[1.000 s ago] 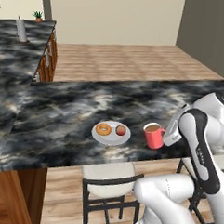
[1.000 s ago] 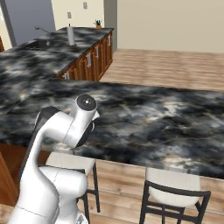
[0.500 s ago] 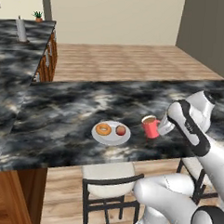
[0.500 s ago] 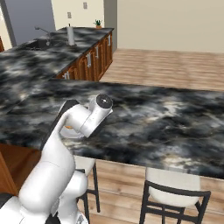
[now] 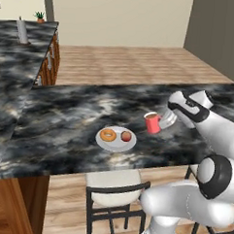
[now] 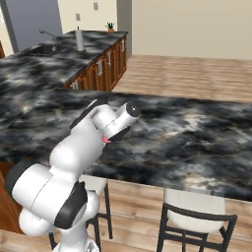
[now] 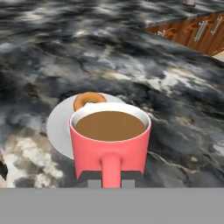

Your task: Pick up the brewed coffee from the coffee machine and place it next to the breakfast plate on the dining counter.

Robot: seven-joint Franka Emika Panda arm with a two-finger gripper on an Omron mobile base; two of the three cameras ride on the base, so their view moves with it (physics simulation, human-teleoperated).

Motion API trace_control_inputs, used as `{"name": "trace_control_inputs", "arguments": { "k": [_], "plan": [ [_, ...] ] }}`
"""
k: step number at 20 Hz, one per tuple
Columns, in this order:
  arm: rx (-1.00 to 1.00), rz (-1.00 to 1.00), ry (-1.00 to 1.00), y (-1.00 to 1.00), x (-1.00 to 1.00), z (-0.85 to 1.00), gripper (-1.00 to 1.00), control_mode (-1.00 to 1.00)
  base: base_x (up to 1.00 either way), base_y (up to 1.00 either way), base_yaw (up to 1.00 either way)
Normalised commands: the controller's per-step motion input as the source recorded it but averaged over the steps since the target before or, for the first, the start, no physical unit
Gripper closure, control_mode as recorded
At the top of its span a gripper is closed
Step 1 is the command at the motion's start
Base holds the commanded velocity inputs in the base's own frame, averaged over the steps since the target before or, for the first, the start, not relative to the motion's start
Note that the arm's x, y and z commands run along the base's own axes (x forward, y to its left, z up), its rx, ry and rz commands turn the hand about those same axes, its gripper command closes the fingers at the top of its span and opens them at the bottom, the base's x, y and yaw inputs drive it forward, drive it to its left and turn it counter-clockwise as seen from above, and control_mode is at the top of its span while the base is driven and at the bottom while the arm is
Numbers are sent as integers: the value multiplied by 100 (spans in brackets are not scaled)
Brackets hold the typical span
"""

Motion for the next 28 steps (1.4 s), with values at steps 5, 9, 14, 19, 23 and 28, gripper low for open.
{"name": "trace_control_inputs", "arguments": {
  "k": [5,9,14,19,23,28],
  "plan": [
    [0,0,0,-2,66,-35,100,-100,0,0,0],
    [0,0,0,-1,56,-49,100,-100,0,0,0],
    [0,5,-2,-8,41,-58,100,-100,0,0,0],
    [0,7,-4,-10,35,-54,100,-100,0,0,0],
    [0,7,-3,-11,36,-49,100,-100,0,0,0],
    [0,7,-2,-5,38,-47,-100,-100,0,0,0]
  ]
}}
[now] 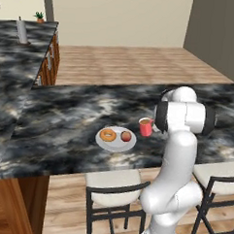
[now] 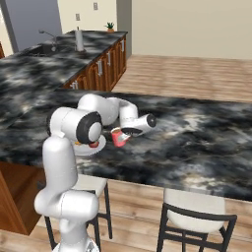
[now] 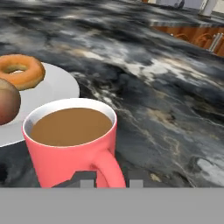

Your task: Pick up the brewed coffee from the coffee machine and place it next to the breakfast plate on the dining counter.

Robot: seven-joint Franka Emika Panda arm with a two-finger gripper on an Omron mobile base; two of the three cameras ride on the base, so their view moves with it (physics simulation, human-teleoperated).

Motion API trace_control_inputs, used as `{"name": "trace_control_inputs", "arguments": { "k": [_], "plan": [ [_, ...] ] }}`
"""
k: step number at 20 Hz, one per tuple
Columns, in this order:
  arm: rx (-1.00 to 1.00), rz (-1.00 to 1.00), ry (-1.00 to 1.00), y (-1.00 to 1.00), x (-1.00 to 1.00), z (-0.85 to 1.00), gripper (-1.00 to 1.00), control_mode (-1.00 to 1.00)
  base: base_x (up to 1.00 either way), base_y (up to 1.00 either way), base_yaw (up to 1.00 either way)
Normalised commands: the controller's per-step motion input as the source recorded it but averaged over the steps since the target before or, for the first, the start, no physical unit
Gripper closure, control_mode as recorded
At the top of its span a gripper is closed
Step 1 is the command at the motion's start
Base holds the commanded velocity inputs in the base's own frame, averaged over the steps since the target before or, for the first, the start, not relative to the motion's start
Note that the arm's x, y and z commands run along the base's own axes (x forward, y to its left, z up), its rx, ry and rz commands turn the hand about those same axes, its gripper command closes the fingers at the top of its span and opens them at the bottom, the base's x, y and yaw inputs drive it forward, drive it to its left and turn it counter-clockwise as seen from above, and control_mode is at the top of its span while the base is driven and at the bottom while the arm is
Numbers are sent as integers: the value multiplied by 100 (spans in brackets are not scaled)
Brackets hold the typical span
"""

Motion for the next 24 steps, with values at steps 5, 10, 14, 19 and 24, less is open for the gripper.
{"name": "trace_control_inputs", "arguments": {
  "k": [5,10,14,19,24],
  "plan": [
    [0,8,-3,0,9,-20,-100,-100,0,0,0],
    [0,8,-4,0,-14,0,-100,-100,0,0,0],
    [-1,8,-5,2,-54,10,-100,-100,0,0,0],
    [-4,7,-6,17,-68,32,-100,-100,0,0,0],
    [-6,7,-5,24,-71,55,-100,-100,0,0,0]
  ]
}}
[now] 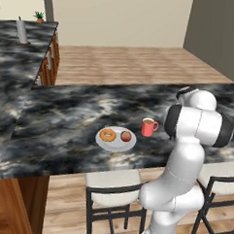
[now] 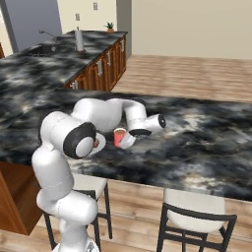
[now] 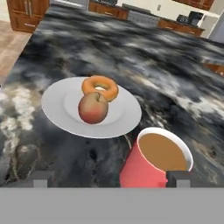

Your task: Pick up the brewed coffee from the coffee machine and place it next to the breakfast plate on the dining counter.

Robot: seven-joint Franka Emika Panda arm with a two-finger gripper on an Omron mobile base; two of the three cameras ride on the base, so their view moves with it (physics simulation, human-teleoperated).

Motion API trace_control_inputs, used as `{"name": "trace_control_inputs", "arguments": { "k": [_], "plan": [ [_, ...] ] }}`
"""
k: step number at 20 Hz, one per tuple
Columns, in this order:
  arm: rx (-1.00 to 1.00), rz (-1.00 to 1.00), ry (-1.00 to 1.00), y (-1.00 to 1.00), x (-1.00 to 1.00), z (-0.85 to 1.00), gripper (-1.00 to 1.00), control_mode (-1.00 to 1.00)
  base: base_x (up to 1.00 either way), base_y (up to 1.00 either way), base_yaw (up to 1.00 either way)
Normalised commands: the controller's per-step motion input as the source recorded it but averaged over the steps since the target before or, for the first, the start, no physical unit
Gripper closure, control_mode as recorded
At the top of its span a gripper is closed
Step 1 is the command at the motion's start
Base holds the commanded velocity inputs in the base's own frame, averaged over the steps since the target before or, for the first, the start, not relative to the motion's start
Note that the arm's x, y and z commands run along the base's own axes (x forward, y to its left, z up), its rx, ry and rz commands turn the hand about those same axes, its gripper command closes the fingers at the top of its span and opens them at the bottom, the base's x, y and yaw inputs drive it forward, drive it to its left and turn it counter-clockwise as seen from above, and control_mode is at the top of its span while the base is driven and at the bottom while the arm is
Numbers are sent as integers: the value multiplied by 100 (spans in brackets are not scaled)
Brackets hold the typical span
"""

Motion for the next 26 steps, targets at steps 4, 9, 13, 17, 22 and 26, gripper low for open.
{"name": "trace_control_inputs", "arguments": {
  "k": [4,9,13,17,22,26],
  "plan": [
    [-11,3,-13,29,-77,71,-100,-100,0,0,0],
    [-26,0,-26,37,-92,63,-100,-100,0,0,0],
    [-38,0,-45,40,-100,54,-100,-100,0,0,0],
    [-37,0,-48,37,-100,40,-100,-100,0,0,0],
    [-9,0,-16,-5,-61,7,-100,-100,0,0,0],
    [1,0,0,-48,-26,0,-100,-100,0,0,0]
  ]
}}
